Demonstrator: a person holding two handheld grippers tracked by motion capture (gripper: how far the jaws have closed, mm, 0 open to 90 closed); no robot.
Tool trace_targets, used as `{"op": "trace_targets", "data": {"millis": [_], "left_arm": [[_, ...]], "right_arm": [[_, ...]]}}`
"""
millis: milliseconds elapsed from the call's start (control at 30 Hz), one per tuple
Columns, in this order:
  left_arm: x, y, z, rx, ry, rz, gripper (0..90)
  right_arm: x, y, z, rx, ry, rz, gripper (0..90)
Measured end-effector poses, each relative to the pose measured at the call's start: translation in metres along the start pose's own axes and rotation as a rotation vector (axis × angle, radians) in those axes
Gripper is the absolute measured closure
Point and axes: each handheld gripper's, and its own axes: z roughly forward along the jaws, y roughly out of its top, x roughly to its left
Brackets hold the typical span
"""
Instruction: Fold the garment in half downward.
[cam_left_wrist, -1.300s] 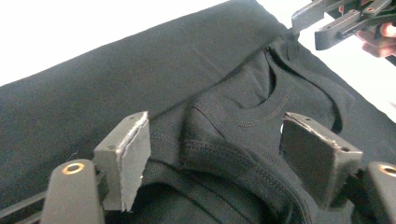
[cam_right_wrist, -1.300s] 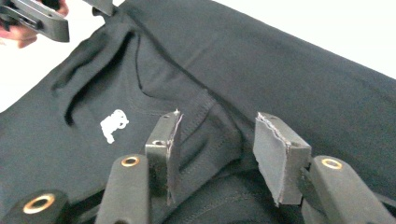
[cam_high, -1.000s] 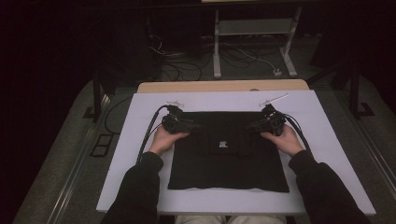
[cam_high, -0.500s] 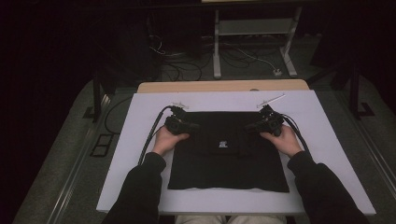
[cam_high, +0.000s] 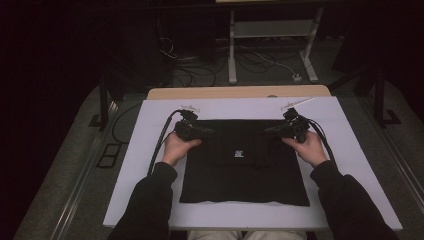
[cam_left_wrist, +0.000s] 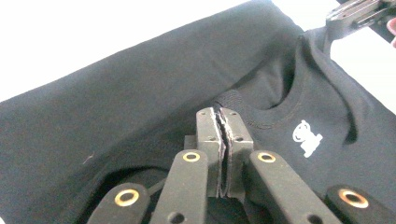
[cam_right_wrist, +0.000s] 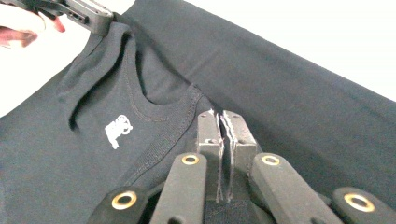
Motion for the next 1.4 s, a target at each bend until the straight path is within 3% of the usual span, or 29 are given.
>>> {"op": "trace_targets", "data": {"millis": [567,767,900,1400], "left_arm": [[-0.01,0.009,-0.019,-0.054,-0.017,0.031,86.9],[-0.012,0.009,-0.025,-0.058,-0.02,0.031,86.9],[-0.014,0.01,-0.028,-0.057,-0.026,0.005,86.9],[-0.029,0.004,-0.039,-0.065,-0.036,0.016,86.9]], "right_arm": [[0.005,0.004,-0.023,-0.063,0.034,0.003,85.4],[0.008,0.004,-0.027,-0.066,0.045,0.002,85.4],[0.01,0.003,-0.03,-0.07,0.057,0.0,85.2],[0.024,0.0,-0.036,-0.063,0.063,-0.021,85.2]]}}
